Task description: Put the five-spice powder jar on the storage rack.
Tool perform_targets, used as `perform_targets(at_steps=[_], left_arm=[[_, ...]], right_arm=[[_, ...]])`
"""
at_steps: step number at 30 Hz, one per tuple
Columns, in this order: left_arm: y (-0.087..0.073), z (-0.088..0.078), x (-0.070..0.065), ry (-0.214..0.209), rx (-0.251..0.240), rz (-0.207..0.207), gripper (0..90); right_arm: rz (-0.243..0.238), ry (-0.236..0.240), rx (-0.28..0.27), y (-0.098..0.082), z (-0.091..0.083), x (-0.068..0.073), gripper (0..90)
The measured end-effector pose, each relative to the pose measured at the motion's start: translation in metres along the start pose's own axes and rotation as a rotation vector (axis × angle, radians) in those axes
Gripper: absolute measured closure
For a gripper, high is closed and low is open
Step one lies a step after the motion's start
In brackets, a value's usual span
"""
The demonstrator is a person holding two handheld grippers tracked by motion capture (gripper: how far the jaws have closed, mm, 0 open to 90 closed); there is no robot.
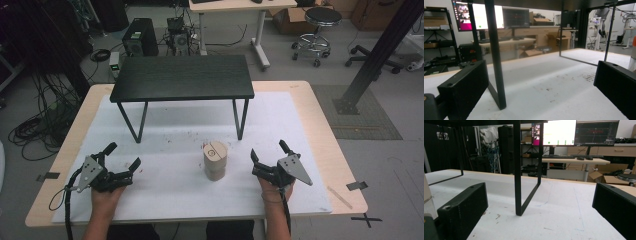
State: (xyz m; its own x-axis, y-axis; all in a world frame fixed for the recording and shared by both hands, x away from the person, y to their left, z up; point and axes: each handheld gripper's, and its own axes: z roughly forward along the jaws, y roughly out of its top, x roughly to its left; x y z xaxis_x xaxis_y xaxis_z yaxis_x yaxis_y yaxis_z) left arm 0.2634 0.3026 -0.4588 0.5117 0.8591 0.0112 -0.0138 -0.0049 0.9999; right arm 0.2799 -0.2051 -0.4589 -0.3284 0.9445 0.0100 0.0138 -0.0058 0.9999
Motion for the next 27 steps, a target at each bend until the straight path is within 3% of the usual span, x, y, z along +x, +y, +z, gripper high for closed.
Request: perform_targets(at_steps=[4,11,18,27], left_arm=[[0.000,0.000,0.000,0.000,0.000,-0.001,0.4],[0.000,0.000,0.000,0.001,0.001,-0.002,0.4],[0.000,0.000,0.000,-0.001,0.003,-0.003,0.4],[0.000,0.000,0.000,-0.001,0.003,-0.003,0.4]], right_arm=[[0.011,0.012,0.001,0.000,0.000,-0.002,0.0],[0.093,0.074,-0.010,0.003,-0.008,-0.007,0.0],[0.084,0.131,-0.016,0.012,-0.016,0.000,0.0],[0.057,0.233,0.009,0.024,-0.019,0.022,0.0]])
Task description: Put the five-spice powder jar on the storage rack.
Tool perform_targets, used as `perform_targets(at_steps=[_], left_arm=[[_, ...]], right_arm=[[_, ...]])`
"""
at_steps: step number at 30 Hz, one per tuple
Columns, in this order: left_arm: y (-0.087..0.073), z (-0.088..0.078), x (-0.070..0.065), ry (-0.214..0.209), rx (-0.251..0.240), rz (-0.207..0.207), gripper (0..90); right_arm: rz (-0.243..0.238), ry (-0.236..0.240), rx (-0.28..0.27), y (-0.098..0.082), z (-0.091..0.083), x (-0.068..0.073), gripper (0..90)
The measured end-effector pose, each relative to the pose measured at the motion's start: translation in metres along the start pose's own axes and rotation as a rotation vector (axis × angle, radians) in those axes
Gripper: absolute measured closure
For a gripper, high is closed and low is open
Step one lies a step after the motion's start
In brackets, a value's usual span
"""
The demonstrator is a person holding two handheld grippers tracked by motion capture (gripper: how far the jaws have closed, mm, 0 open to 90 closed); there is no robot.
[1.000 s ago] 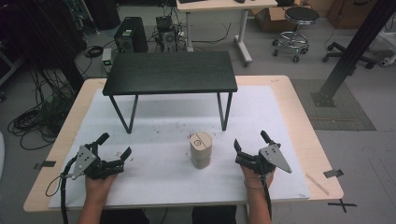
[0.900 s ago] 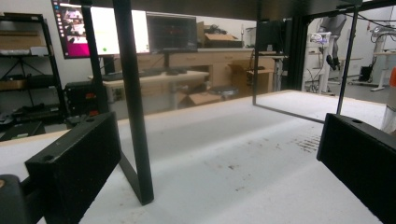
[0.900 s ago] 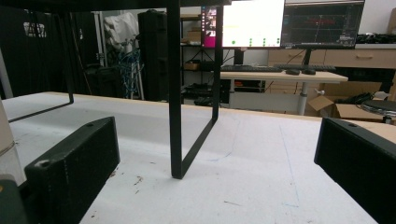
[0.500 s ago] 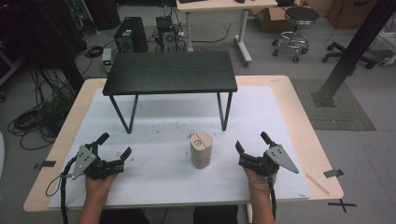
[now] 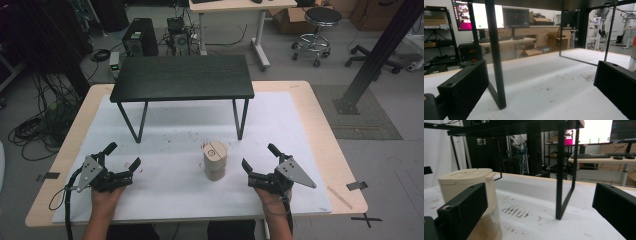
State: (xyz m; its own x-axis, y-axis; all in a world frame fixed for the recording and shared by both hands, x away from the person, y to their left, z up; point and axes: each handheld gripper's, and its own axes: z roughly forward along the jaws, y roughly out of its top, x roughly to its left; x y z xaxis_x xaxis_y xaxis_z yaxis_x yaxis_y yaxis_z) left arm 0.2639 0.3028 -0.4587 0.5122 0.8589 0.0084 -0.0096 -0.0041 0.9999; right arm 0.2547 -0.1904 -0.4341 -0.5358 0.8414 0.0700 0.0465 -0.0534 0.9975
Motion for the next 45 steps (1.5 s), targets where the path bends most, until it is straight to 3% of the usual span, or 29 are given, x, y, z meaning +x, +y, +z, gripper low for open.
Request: perform_targets(at_steps=[18,27,45], left_arm=[[0.000,0.000,0.000,-0.001,-0.001,0.002,0.4],[0.000,0.000,0.000,-0.001,-0.003,0.002,0.4],[0.000,0.000,0.000,-0.001,-0.002,0.005,0.4]], right_arm=[[0.018,0.128,0.063,0.008,0.016,0.031,0.0],[0.000,0.145,0.107,0.005,0.021,0.045,0.0],[0.010,0.122,0.191,0.001,0.033,0.063,0.0]])
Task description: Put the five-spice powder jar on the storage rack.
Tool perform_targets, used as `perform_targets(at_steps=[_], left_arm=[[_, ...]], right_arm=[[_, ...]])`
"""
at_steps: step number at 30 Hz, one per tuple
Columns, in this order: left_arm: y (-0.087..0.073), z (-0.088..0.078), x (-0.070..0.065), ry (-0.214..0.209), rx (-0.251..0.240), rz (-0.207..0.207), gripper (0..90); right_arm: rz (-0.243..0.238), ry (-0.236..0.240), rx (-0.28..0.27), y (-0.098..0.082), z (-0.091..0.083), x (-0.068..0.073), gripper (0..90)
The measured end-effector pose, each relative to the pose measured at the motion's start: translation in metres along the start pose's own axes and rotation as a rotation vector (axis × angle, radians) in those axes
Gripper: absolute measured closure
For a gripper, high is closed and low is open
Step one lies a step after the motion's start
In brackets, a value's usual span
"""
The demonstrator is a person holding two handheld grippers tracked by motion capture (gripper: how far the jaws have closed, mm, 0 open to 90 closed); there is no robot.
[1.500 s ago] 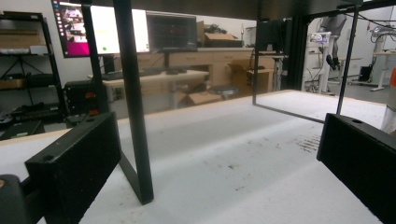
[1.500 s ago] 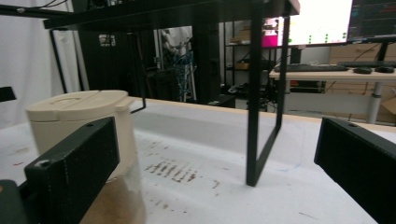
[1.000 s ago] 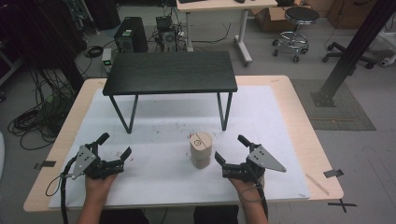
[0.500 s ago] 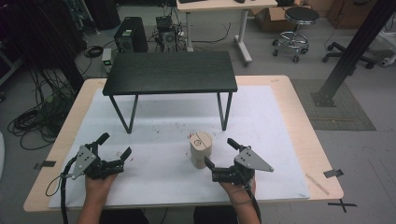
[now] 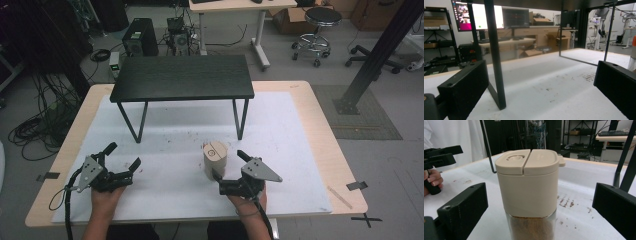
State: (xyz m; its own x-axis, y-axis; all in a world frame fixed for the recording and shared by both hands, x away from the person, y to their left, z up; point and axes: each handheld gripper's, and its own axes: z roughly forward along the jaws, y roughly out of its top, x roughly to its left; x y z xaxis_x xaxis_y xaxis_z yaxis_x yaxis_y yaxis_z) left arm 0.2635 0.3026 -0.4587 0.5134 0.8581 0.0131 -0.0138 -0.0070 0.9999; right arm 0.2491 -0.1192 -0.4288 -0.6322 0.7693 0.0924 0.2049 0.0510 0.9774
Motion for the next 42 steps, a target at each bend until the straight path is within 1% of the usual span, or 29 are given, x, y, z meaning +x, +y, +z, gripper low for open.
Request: perform_targets(at_steps=[9,21,27,31,35,42], left_arm=[[0.000,0.000,0.000,0.000,-0.002,0.001,0.4],[0.000,-0.001,0.000,0.000,-0.006,0.002,0.4],[0.000,-0.001,0.000,0.000,-0.007,0.002,0.4],[0.000,-0.001,0.000,0.000,-0.009,0.001,0.4],[0.000,-0.001,0.000,0.001,-0.010,0.000,0.4],[0.000,-0.001,0.000,0.001,-0.013,0.000,0.4]], right_arm=[[0.010,-0.015,0.012,-0.001,0.007,0.005,0.0],[0.032,-0.059,0.010,-0.001,0.018,0.009,0.0],[0.049,-0.063,0.005,-0.002,0.022,0.011,0.0],[0.053,-0.068,0.001,-0.001,0.025,0.013,0.1],[0.068,-0.072,-0.008,-0.001,0.029,0.015,0.2],[0.071,-0.079,-0.008,0.000,0.032,0.017,1.8]])
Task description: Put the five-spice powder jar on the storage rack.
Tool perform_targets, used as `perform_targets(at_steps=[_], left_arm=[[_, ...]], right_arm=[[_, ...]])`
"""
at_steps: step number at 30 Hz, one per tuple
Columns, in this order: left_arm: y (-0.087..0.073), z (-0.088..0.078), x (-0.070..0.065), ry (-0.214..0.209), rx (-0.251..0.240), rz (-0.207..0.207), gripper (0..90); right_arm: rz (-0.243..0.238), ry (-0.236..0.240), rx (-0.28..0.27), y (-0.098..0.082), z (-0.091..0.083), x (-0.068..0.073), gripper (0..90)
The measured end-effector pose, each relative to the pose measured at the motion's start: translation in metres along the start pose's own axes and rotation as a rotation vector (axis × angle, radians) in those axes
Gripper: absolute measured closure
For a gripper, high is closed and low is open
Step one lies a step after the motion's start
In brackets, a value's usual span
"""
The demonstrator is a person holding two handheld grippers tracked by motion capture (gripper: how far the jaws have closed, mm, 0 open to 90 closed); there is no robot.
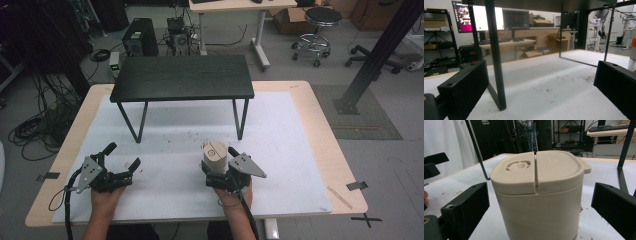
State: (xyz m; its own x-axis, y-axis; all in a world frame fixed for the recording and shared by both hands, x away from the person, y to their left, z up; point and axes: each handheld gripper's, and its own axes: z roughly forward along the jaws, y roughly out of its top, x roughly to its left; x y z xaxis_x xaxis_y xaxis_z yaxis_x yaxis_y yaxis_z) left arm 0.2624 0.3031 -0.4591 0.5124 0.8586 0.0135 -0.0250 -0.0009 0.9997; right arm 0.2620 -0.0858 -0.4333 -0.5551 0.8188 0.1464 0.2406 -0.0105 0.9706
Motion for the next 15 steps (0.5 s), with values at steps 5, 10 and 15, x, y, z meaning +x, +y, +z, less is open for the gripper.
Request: perform_targets(at_steps=[5,10,15], left_arm=[[0.0000,-0.0001,0.0000,0.001,-0.001,0.000,0.4],[0.0000,-0.0001,0.0000,0.001,-0.001,0.000,0.4],[-0.0001,-0.0002,0.0001,0.001,-0.001,-0.001,0.4]], right_arm=[[0.000,0.000,-0.001,-0.0010,0.0005,0.0001,4.6],[0.004,-0.002,0.000,-0.0011,0.0017,-0.0005,6.9],[-0.004,0.001,0.006,-0.0011,0.0039,0.0005,9.8]])
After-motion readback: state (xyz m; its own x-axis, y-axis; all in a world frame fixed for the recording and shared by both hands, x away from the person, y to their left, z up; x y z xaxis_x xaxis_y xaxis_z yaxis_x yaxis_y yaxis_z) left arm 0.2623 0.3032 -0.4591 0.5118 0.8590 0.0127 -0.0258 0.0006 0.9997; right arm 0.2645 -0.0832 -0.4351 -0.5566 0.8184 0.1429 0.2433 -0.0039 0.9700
